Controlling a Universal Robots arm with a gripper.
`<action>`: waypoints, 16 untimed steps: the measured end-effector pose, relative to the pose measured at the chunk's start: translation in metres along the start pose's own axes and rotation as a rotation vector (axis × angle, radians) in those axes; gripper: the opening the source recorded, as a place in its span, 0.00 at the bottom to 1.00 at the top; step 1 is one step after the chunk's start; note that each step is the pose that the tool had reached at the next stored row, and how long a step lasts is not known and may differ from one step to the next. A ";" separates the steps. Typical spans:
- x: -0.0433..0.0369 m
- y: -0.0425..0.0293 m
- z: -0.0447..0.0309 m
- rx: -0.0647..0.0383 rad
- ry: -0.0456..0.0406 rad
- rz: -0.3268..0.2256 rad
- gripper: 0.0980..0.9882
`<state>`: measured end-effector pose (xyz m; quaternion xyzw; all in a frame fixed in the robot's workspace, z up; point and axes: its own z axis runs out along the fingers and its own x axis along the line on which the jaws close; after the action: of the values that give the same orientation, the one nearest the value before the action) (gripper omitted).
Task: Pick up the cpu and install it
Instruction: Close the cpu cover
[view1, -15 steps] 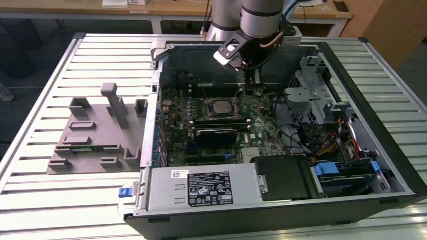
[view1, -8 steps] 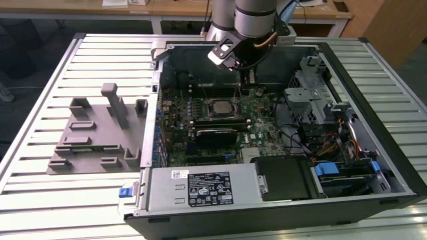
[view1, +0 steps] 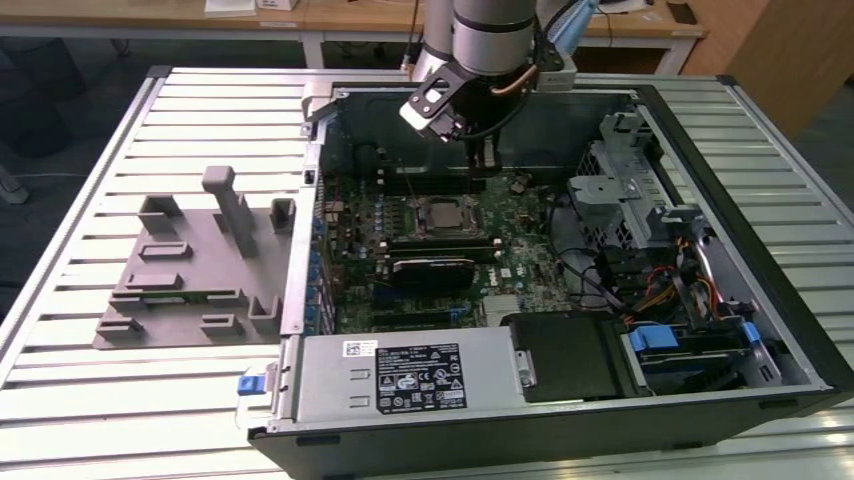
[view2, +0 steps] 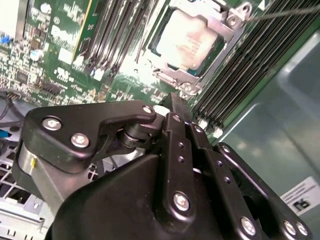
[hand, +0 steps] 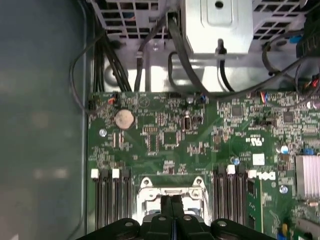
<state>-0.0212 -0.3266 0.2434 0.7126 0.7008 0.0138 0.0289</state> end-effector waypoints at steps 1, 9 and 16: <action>0.0001 -0.0019 0.0001 0.000 0.0001 0.000 0.01; 0.0013 -0.0189 0.0014 0.000 -0.0002 0.001 0.01; 0.0021 -0.0295 0.0039 0.000 -0.0001 0.002 0.01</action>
<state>-0.0503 -0.3241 0.2377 0.7135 0.7000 0.0138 0.0289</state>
